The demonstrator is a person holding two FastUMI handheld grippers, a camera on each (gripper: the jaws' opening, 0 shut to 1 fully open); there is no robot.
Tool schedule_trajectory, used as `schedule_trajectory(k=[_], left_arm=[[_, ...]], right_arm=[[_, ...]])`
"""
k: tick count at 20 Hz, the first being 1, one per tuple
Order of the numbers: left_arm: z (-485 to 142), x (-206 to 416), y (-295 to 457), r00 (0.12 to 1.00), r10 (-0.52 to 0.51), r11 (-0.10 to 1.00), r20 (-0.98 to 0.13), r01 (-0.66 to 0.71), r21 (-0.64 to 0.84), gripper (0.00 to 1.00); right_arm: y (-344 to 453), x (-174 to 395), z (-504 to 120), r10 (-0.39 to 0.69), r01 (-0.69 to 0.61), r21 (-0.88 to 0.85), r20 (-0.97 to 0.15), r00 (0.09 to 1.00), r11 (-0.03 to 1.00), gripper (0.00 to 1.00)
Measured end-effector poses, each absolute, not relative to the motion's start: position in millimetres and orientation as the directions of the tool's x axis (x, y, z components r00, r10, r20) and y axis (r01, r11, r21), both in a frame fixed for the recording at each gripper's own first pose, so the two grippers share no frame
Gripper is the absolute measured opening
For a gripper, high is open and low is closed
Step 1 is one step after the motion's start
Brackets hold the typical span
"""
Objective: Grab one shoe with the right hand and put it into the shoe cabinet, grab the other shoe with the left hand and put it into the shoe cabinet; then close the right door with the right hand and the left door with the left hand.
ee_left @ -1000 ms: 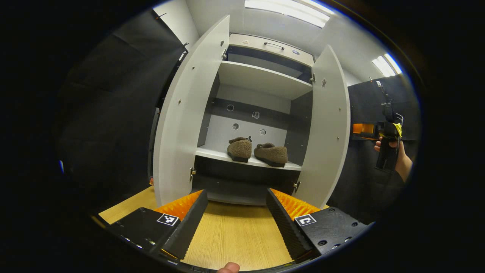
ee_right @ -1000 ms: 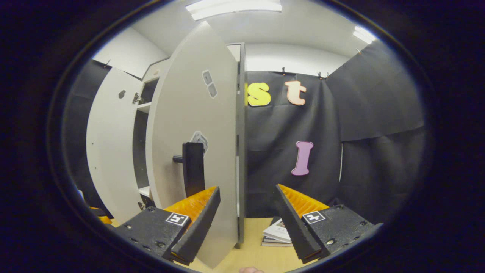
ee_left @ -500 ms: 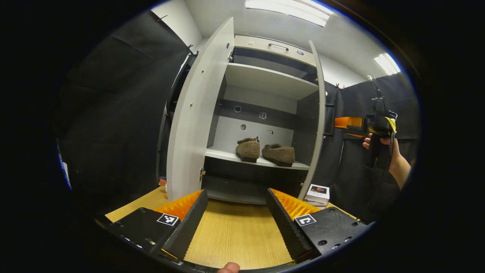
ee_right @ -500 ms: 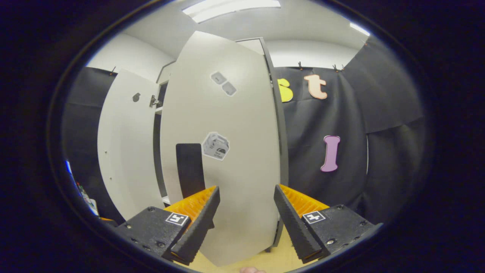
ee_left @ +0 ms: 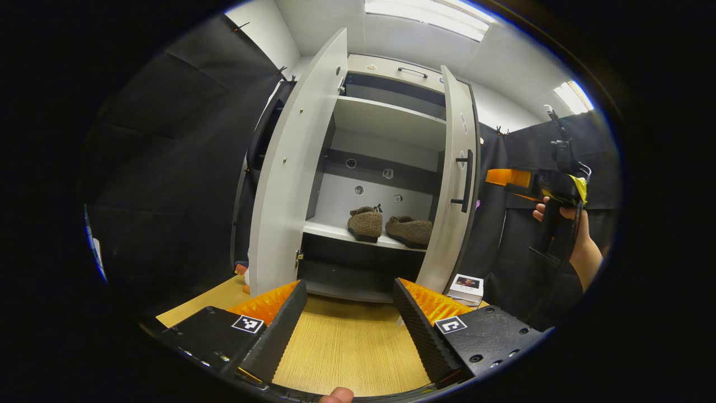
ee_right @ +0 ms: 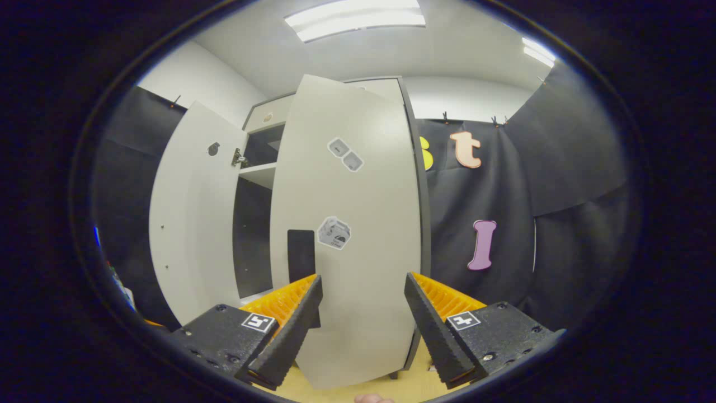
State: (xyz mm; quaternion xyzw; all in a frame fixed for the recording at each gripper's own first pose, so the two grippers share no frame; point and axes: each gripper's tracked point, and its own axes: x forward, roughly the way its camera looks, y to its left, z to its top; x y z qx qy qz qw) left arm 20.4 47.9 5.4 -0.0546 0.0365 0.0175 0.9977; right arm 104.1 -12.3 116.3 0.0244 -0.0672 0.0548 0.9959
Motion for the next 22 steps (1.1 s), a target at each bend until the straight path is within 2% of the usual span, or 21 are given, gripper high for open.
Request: schedule_trajectory(k=[4,5,8,11,15,17,19,20,21,22], left_arm=[[8,27,44,0.997,0.023,0.991,-0.074,-0.033,-0.128,0.95],[8,29,41,0.997,0.012,0.99,-0.075,-0.022,-0.137,0.95],[10,31,32,0.997,-0.009,0.989,-0.079,-0.003,-0.145,0.95],[8,34,24,0.996,-0.03,0.989,-0.084,0.018,-0.146,0.95],[12,34,17,0.995,-0.053,0.985,-0.081,0.039,-0.166,0.95],[27,33,19,0.996,-0.07,0.975,-0.047,0.059,-0.213,0.95],[51,33,32,0.998,-0.064,0.959,0.006,0.063,-0.277,0.95],[64,33,46,0.999,-0.043,0.954,0.033,0.051,-0.296,0.95],[78,33,64,0.998,-0.006,0.952,0.055,0.022,-0.305,0.95],[91,33,86,0.997,0.036,0.949,0.074,-0.011,-0.314,1.0]], right_arm=[[-11,66,89,0.089,-0.098,0.051,0.157,0.984,0.994,0.96],[-12,60,79,0.069,-0.077,0.049,0.149,0.986,0.996,0.93],[-11,42,54,0.031,-0.036,0.039,0.13,0.991,0.999,0.96],[-8,26,24,0.006,-0.006,0.005,0.081,0.997,1.0,0.96],[-8,-5,-15,-0.026,0.025,0.059,0.019,0.999,0.998,0.97],[-2,-8,-29,-0.004,0.004,0.049,-0.016,1.0,0.999,0.94],[4,-8,-41,0.039,-0.036,0.042,-0.06,0.997,0.998,0.94],[4,-8,-41,0.053,-0.049,0.057,-0.065,0.996,0.997,0.97],[6,-8,-41,0.062,-0.057,0.071,-0.067,0.996,0.996,0.94],[7,-7,-43,0.069,-0.063,0.082,-0.073,0.995,0.995,0.97]])
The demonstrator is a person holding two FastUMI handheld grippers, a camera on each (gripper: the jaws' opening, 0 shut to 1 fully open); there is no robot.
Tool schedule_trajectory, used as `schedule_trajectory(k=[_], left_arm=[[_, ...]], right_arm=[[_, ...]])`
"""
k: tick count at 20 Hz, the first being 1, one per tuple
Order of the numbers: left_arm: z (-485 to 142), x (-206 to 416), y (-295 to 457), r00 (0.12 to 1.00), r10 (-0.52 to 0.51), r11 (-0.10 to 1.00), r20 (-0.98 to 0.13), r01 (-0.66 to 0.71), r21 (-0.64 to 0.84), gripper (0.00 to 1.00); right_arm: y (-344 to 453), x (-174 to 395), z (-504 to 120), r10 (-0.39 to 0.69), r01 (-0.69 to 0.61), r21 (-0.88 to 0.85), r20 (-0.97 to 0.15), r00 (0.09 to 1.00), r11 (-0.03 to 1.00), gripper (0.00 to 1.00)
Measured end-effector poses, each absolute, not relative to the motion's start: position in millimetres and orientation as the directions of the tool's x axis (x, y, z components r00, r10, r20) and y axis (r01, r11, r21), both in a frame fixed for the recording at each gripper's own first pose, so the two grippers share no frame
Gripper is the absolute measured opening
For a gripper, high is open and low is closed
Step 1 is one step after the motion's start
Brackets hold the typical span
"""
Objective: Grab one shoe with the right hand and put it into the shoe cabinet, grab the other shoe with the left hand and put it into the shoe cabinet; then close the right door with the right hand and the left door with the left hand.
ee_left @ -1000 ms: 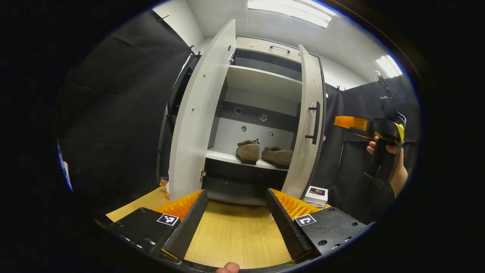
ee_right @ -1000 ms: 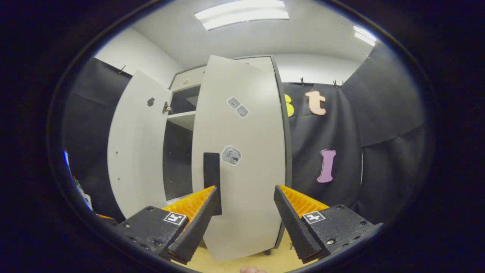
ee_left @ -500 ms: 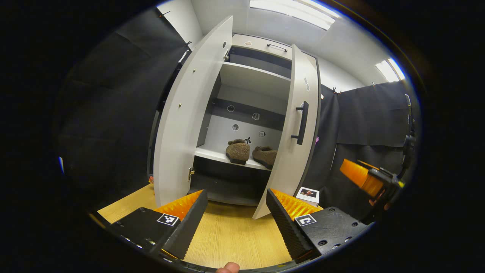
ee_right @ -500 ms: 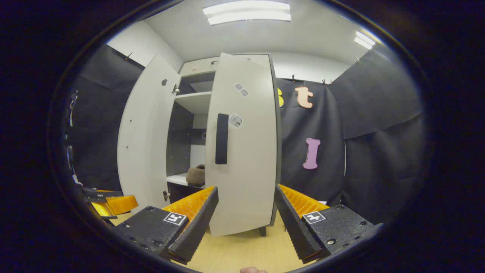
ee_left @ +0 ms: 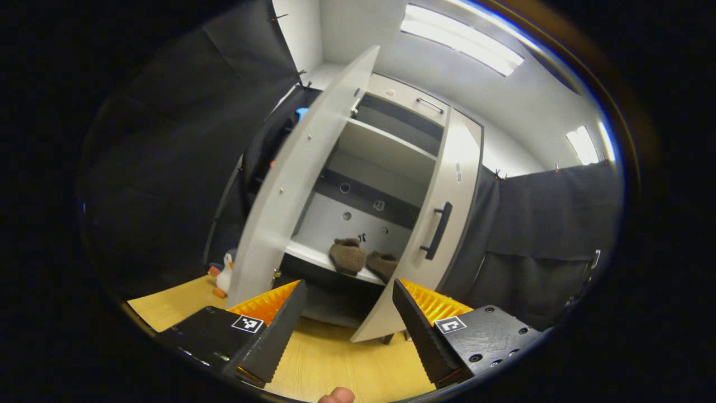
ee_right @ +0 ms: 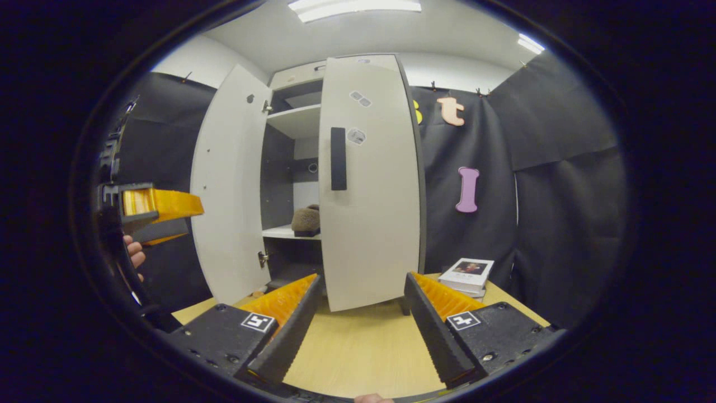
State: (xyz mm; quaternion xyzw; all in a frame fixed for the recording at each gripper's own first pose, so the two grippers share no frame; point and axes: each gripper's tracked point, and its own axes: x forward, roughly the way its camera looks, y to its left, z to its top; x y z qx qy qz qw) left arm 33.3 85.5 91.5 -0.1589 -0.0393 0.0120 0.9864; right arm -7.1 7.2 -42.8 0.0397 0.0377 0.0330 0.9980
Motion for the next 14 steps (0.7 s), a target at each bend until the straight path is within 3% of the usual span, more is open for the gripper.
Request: schedule_trajectory(k=[1,2,3,8,14], left_arm=[[104,33,105,0.993,0.071,0.944,0.095,-0.036,-0.329,0.95],[117,32,123,0.988,0.107,0.937,0.113,-0.062,-0.344,1.0],[127,32,144,0.981,0.145,0.93,0.13,-0.091,-0.355,0.95],[156,43,250,0.928,0.342,0.906,0.147,-0.285,-0.312,0.95],[137,96,303,0.908,0.411,0.889,0.082,-0.38,-0.255,0.95]], right_arm=[[8,-6,-45,0.074,-0.067,0.09,-0.08,0.994,0.994,0.97],[8,-6,-48,0.076,-0.067,0.098,-0.088,0.993,0.993,0.97],[8,-6,-49,0.08,-0.07,0.106,-0.093,0.992,0.992,0.97],[4,-4,-49,0.08,-0.069,0.105,-0.103,0.991,0.992,0.97],[-8,-4,-46,0.042,-0.031,0.113,-0.095,0.995,0.993,0.97]])
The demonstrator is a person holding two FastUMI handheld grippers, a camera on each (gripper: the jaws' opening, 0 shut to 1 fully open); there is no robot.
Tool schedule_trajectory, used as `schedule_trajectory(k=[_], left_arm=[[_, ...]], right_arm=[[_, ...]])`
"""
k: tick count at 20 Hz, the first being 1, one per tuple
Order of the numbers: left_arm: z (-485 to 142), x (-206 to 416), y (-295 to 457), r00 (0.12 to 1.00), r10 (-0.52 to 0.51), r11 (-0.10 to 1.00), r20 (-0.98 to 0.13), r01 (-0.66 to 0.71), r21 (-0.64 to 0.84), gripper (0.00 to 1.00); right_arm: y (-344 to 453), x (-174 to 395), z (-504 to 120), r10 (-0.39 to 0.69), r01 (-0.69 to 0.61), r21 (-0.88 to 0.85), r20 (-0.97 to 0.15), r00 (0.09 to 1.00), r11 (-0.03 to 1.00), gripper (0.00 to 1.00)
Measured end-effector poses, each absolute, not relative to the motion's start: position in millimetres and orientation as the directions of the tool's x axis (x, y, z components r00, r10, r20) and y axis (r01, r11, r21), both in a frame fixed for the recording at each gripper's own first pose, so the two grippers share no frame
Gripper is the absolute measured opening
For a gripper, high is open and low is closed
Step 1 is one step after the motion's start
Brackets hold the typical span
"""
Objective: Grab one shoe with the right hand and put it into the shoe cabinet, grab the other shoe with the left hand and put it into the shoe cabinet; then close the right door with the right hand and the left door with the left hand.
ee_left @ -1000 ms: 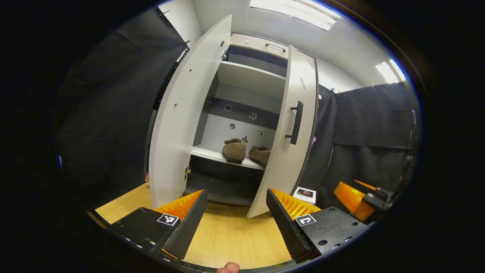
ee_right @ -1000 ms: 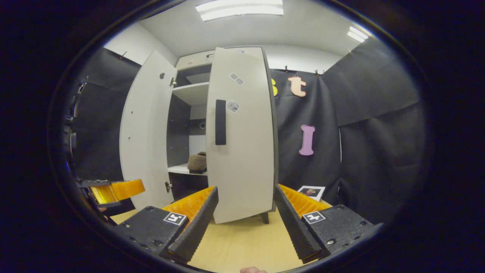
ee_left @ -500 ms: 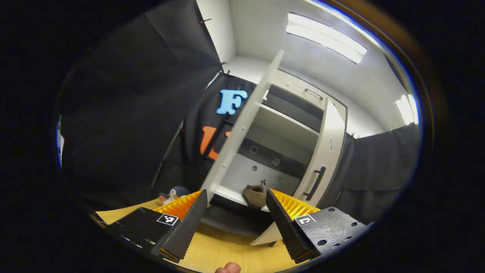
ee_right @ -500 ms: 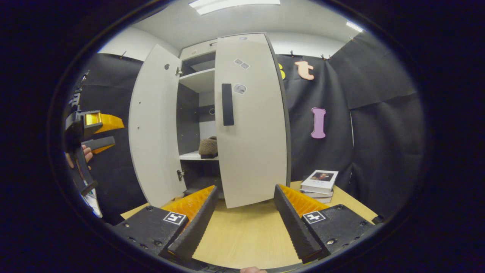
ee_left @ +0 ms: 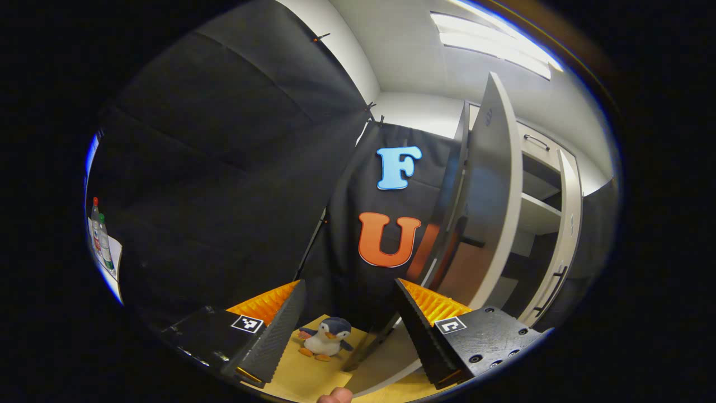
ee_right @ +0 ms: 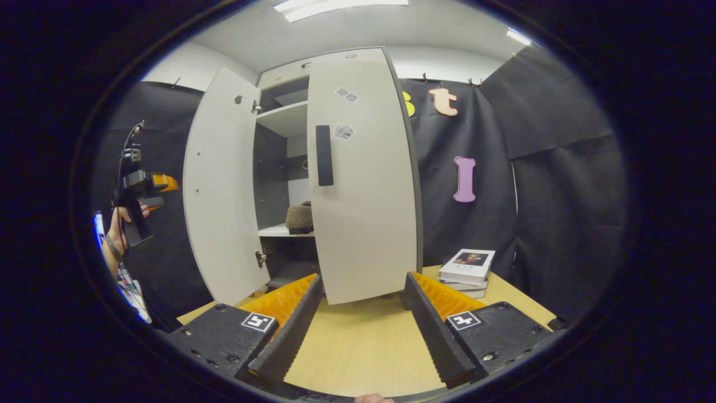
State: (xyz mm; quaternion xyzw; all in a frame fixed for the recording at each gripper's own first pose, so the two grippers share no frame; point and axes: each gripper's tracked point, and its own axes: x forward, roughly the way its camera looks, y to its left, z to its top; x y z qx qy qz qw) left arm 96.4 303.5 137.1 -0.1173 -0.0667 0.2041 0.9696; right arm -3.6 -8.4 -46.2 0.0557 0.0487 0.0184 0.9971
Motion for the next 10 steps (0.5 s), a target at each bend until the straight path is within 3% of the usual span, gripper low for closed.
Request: schedule_trajectory(k=[2,3,10], left_arm=[[134,101,302,0.912,0.404,0.896,0.072,-0.379,-0.233,1.0],[132,98,295,0.918,0.39,0.902,0.071,-0.365,-0.231,0.95],[135,95,295,0.899,0.425,0.894,0.105,-0.398,-0.206,0.95]], right_arm=[[-15,-2,-44,0.023,-0.012,0.113,-0.09,0.996,0.994,0.97],[-19,-2,-44,0.015,-0.004,0.117,-0.091,0.996,0.993,0.97],[-30,2,-42,-0.015,0.027,0.127,-0.092,0.996,0.992,0.94]])
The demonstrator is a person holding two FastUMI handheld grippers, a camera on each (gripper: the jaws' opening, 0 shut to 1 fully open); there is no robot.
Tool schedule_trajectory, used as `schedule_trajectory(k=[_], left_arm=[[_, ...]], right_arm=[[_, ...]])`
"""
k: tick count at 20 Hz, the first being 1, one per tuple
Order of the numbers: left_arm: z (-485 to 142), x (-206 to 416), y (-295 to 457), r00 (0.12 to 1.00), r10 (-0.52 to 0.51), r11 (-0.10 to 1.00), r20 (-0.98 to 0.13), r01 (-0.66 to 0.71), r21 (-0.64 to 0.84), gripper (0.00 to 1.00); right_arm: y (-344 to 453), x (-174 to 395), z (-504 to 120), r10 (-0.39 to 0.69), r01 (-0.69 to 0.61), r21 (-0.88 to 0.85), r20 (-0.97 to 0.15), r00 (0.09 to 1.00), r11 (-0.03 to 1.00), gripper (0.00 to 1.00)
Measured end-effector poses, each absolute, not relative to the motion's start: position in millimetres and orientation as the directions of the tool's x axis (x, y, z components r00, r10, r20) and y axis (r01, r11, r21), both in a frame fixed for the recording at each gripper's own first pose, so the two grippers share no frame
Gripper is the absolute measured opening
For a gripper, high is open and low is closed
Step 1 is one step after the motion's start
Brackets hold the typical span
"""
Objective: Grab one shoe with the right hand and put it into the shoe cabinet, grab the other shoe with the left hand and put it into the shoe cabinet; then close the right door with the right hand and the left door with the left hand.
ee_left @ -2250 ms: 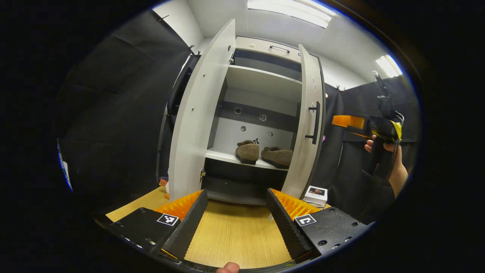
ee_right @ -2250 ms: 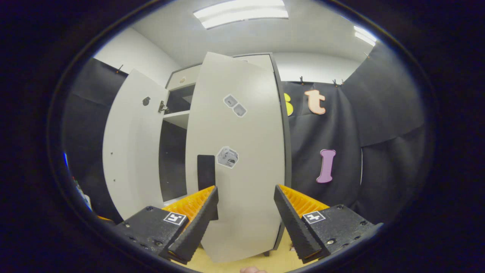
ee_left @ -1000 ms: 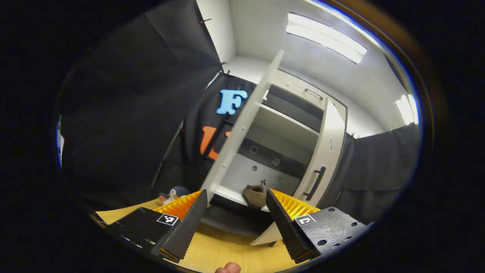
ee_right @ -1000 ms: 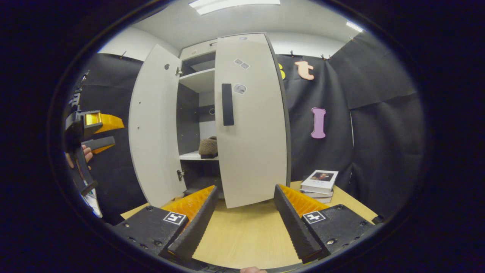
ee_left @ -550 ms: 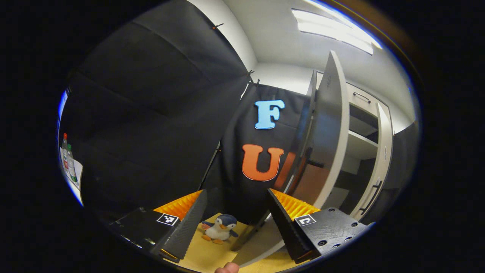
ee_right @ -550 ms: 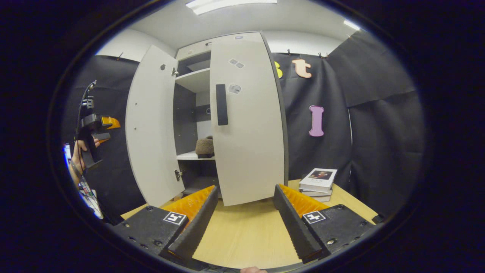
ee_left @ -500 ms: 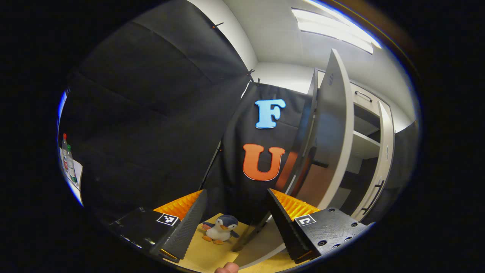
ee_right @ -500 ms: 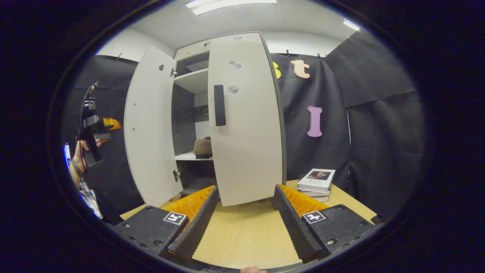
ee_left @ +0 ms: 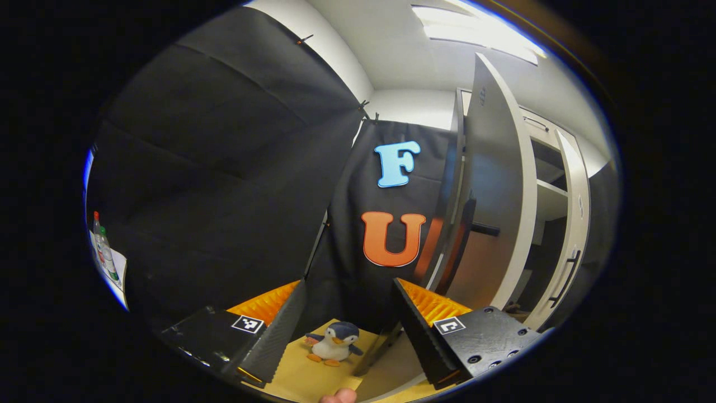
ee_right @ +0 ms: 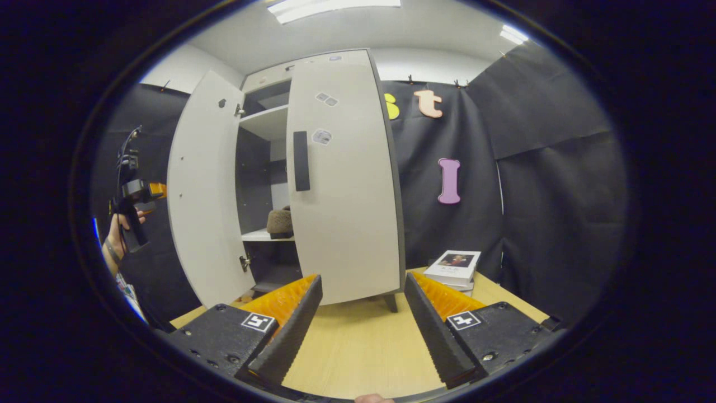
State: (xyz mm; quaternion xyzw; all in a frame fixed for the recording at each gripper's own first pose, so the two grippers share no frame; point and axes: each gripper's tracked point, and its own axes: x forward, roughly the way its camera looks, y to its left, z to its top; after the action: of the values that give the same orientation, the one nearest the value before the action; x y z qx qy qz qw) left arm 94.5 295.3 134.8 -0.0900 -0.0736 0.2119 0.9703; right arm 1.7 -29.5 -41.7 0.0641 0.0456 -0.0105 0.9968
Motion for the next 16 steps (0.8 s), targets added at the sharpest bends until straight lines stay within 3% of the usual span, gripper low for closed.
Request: schedule_trajectory(k=[7,16], left_arm=[[131,99,258,0.93,0.357,0.918,0.092,-0.33,-0.221,0.94],[124,135,162,0.985,0.128,0.978,0.113,-0.106,-0.177,0.94]], right_arm=[[-30,3,-39,-0.018,0.029,0.119,-0.087,0.996,0.992,0.96],[-33,-5,-34,-0.044,0.051,0.081,-0.089,0.995,0.995,0.97]])
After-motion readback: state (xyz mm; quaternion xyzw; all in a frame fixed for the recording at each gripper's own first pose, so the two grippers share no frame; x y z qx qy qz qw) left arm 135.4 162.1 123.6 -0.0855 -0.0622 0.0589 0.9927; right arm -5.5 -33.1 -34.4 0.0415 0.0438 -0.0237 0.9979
